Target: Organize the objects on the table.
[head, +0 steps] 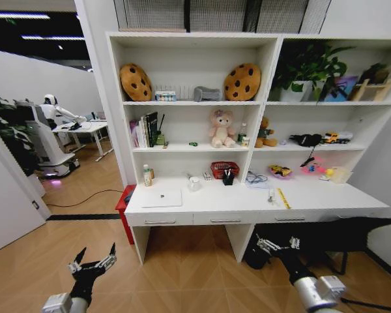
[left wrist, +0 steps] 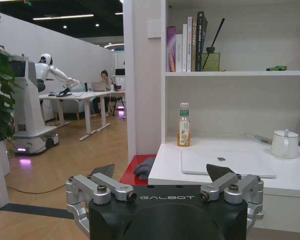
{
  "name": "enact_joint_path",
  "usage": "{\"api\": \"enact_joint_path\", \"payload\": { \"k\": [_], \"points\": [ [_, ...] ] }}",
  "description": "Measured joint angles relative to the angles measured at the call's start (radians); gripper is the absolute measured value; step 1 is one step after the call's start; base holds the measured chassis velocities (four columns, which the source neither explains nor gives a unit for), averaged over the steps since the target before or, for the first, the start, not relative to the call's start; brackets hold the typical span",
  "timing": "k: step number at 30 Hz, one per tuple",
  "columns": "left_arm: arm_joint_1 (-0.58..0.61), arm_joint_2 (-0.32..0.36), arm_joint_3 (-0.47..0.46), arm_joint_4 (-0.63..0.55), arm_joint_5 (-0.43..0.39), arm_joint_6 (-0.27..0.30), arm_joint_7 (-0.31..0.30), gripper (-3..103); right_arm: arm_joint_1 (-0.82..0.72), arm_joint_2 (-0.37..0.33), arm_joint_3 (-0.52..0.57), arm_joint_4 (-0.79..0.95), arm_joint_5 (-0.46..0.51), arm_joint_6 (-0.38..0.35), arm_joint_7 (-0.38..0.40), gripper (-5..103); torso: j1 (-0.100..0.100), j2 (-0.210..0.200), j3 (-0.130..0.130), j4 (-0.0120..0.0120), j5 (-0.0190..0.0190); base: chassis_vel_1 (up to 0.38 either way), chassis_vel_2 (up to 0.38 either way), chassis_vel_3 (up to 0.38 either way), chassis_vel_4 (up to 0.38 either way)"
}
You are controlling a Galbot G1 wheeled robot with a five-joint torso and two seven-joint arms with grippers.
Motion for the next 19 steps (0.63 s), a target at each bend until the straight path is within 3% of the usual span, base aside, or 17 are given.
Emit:
{"api": "enact_joint_path", "payload": {
  "k": [19],
  "points": [
    [0.0,0.0,0.0,0.0,0.0,0.0,0.0,100,0.0,0.0,0.0,0.0,0.0,0.0,0.0,100,0.0,0.0,0.0,0.0,0.0,0.0,0.0,0.0,0.0]
  ]
}}
